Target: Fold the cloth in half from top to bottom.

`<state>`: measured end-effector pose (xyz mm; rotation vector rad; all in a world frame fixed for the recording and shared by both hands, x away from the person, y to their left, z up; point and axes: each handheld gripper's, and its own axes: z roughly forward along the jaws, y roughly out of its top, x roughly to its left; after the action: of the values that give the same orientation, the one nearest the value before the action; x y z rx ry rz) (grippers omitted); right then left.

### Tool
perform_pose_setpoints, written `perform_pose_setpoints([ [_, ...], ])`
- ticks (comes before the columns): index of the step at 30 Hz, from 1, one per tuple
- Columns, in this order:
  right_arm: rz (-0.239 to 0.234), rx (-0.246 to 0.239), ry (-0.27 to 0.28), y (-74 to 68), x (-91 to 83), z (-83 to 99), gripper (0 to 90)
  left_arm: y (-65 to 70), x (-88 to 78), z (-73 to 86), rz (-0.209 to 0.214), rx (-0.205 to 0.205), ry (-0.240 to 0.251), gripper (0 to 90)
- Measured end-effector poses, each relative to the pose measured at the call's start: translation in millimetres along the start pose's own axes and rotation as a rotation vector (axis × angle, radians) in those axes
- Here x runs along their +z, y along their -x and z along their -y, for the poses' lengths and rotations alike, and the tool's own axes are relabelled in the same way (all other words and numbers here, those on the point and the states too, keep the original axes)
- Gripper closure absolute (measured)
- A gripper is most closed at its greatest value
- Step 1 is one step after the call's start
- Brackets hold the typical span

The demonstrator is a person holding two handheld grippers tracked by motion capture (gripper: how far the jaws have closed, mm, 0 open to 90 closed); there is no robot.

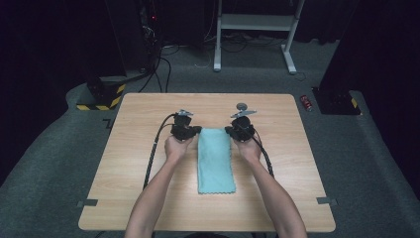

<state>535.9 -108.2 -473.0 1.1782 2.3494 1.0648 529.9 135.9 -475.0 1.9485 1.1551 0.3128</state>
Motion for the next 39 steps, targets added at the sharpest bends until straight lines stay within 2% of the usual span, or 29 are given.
perform_pose_setpoints([
  [4,0.008,0.001,0.016,2.6,-6.3,-10.7,89.5,-1.4,-2.6,-11.0,-0.001,-0.007,0.015,89.7],
  [9,0.004,0.011,0.038,4.0,-10.7,-15.8,89.5,1.2,-5.7,-17.6,0.002,0.010,0.029,89.7],
  [11,-0.006,0.025,0.053,5.5,-12.5,-16.4,89.5,2.9,-7.2,-16.0,0.010,0.004,0.044,89.7],
  [14,-0.001,-0.004,0.043,2.3,-14.9,-14.5,89.5,6.6,-9.6,-11.7,0.017,0.012,0.044,89.7],
  [18,-0.019,-0.011,0.060,-1.7,-20.1,-11.9,89.5,6.4,-15.1,-8.0,0.034,0.010,0.051,89.7],
  [22,-0.034,-0.025,0.066,-3.9,-23.8,-7.5,89.5,9.3,-22.0,-4.4,0.052,0.032,0.046,89.7],
  [27,-0.067,-0.004,0.083,-0.6,-28.3,0.0,89.5,12.5,-30.2,-0.1,0.068,0.047,0.048,89.6],
  [33,-0.079,-0.009,0.084,-1.7,-32.9,5.3,89.5,17.2,-34.7,3.1,0.071,0.072,0.051,89.7],
  [39,-0.087,-0.029,0.091,-4.2,-37.4,7.0,89.5,18.7,-37.6,5.8,0.070,0.075,0.051,89.6],
])
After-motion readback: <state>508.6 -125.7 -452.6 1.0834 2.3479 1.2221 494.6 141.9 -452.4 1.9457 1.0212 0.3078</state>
